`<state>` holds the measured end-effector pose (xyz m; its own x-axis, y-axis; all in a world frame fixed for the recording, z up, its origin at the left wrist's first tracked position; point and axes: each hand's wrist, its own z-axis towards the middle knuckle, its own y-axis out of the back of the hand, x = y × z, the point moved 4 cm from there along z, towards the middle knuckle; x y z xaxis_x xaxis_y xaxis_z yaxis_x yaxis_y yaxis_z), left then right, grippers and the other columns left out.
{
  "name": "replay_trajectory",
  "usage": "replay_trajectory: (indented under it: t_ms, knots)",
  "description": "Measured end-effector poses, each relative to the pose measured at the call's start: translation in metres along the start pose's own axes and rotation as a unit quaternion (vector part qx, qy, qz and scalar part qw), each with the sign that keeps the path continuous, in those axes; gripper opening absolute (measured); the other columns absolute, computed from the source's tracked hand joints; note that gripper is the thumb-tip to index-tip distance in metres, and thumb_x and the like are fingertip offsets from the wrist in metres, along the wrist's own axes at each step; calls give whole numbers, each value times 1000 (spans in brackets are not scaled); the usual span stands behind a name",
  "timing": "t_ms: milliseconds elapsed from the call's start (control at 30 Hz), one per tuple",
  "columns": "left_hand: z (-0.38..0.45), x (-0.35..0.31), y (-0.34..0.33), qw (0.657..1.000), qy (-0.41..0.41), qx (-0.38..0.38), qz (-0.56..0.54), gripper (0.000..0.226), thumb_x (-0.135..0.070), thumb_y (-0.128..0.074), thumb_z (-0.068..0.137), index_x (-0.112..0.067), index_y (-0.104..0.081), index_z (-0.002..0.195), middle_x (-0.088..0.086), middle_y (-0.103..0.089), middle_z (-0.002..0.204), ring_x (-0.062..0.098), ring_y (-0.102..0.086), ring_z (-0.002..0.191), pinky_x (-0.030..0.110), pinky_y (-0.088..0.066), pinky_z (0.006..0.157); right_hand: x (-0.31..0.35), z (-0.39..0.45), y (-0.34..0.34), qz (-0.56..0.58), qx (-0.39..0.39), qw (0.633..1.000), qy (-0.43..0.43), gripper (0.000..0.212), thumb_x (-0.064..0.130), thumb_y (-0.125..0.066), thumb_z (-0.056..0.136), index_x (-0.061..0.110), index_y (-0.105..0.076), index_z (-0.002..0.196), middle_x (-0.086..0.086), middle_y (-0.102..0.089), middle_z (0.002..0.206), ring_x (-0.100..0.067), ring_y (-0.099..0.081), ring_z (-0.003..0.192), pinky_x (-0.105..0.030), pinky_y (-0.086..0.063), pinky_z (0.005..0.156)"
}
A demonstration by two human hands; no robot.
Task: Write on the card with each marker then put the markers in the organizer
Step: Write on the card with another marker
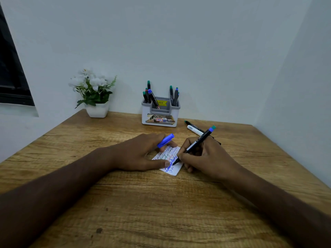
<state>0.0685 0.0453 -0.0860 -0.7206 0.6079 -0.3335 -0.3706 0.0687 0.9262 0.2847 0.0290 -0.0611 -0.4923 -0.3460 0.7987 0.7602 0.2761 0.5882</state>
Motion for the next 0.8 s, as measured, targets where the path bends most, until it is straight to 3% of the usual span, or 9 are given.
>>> replay_trajectory:
  t_ms: [67,267,467,600,733,800]
  knots:
    - [0,1,0,1000,1,2,1,62,-62,-65,97,-35,-48,150,-22,-59,130,1,-57,118,30,-48,101,0,0,0,-8,3,1000,-2,7,15,-73,93,16,-75,86,-2,-76,68,-13,-71,62,-32,-63,68]
    - [1,1,-1,1000,2,-5,-1,60,-60,-65,98,-34,-49,150,-28,-56,119,-7,-54,113,12,-40,92,2,0,1,-18,2,1000,4,7,12,-70,94,12,-73,88,-4,-74,66,-13,-69,59,-30,-61,65]
    - [1,1,0,1000,-2,-4,-5,62,-61,-66,98,-38,-47,152,-21,-61,128,-1,-57,118,22,-45,100,1,1,1,-22,3,1000,8,8,13,-70,95,14,-73,88,-5,-74,66,-13,-69,58,-26,-59,62]
    - [1,3,-1,1000,3,-3,4,63,-68,-62,96,-35,-48,148,-19,-61,126,3,-58,115,37,-50,100,0,2,3,-10,3,1000,-2,9,11,-68,95,11,-72,88,-5,-75,66,-12,-69,57,-24,-58,61]
    - [1,3,-2,1000,2,-3,8,55,-66,-63,97,-46,-45,144,-23,-59,123,-1,-56,115,29,-46,96,-1,3,3,-1,6,1000,-9,9,11,-68,97,13,-72,88,-6,-76,67,-13,-71,58,-24,-57,62]
    - [1,3,-1,1000,-3,-8,3,60,-66,-63,97,-43,-45,150,-22,-60,123,1,-57,116,29,-47,98,-2,4,3,4,-3,1000,-11,10,10,-68,97,12,-72,88,-7,-76,67,-13,-71,58,-24,-57,62]
